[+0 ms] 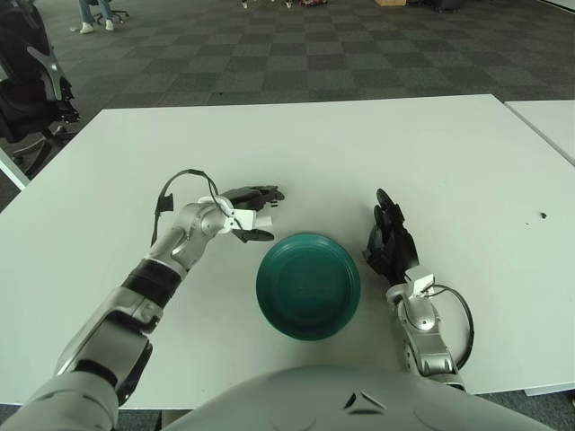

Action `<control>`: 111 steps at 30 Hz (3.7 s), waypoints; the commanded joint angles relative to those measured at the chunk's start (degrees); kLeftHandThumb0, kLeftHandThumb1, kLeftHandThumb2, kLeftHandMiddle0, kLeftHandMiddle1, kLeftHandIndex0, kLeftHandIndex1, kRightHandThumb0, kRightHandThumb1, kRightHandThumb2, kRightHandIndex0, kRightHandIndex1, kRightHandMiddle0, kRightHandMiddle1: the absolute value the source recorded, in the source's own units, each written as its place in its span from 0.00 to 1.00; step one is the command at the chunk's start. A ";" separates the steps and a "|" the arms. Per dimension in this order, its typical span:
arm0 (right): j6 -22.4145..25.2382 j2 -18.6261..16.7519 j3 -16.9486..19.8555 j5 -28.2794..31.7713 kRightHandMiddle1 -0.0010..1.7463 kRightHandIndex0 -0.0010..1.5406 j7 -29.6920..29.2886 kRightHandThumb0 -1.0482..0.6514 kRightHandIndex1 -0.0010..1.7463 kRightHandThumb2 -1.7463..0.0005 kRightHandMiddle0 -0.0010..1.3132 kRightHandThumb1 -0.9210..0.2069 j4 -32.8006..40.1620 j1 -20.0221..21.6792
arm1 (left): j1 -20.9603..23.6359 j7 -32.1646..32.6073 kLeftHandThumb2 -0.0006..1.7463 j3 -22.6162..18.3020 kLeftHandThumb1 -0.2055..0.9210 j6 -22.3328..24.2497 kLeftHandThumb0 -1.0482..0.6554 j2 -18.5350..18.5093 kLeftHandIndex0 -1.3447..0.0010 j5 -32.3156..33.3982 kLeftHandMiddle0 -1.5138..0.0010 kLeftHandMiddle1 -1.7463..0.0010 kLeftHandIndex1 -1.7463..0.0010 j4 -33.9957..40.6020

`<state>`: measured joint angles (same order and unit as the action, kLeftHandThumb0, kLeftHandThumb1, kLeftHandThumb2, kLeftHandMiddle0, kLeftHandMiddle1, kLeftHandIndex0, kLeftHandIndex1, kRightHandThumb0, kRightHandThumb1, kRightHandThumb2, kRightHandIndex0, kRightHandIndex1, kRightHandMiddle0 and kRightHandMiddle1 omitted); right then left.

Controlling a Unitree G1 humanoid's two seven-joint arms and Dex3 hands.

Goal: Put the charger into the plate.

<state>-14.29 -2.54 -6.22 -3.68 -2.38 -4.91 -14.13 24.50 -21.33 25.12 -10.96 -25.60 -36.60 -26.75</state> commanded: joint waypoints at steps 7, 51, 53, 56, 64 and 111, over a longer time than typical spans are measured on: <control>5.71 0.79 0.16 0.53 0.10 0.00 1.48 0.11 0.00 0.47 0.00 0.00 -6.94 -3.89 | 2.23 8.59 0.35 1.66 1.00 -3.39 0.00 1.25 0.98 -1.86 0.85 0.99 0.51 -11.36; 5.19 0.98 2.60 2.05 0.14 0.04 2.89 0.14 0.00 0.49 0.00 0.00 -9.73 -2.69 | 6.94 34.04 0.74 7.53 0.45 -5.10 0.61 6.12 0.67 -4.88 0.59 0.07 0.00 -36.18; 4.95 0.96 2.60 1.90 0.15 0.04 2.88 0.15 0.00 0.49 0.00 0.00 -9.80 -2.66 | 6.92 34.01 0.75 7.27 0.44 -4.99 0.61 6.30 0.67 -4.37 0.57 0.08 0.00 -36.34; 4.44 0.92 2.62 1.83 0.15 0.04 2.92 0.15 0.00 0.49 0.00 0.00 -10.07 -2.58 | 6.77 34.39 0.76 6.54 0.42 -5.51 0.62 6.50 0.66 -3.31 0.55 0.09 0.00 -36.60; 4.41 0.55 2.87 1.73 0.15 0.04 2.42 0.15 0.00 0.49 0.00 0.00 -10.26 -2.46 | 6.57 34.55 0.80 5.30 0.36 -6.54 0.62 6.30 0.63 -1.32 0.51 0.09 0.00 -36.27; 5.87 -0.28 1.99 1.47 0.18 0.06 2.47 0.15 0.00 0.49 0.00 0.00 -9.06 -3.77 | -10.66 9.43 0.96 -11.86 0.18 2.61 0.61 -4.44 0.52 6.82 0.46 0.00 0.00 52.38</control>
<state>-16.12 -2.76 -4.07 -2.72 -0.23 -7.20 -12.34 14.75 -8.44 13.45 -9.03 -29.88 -30.85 21.89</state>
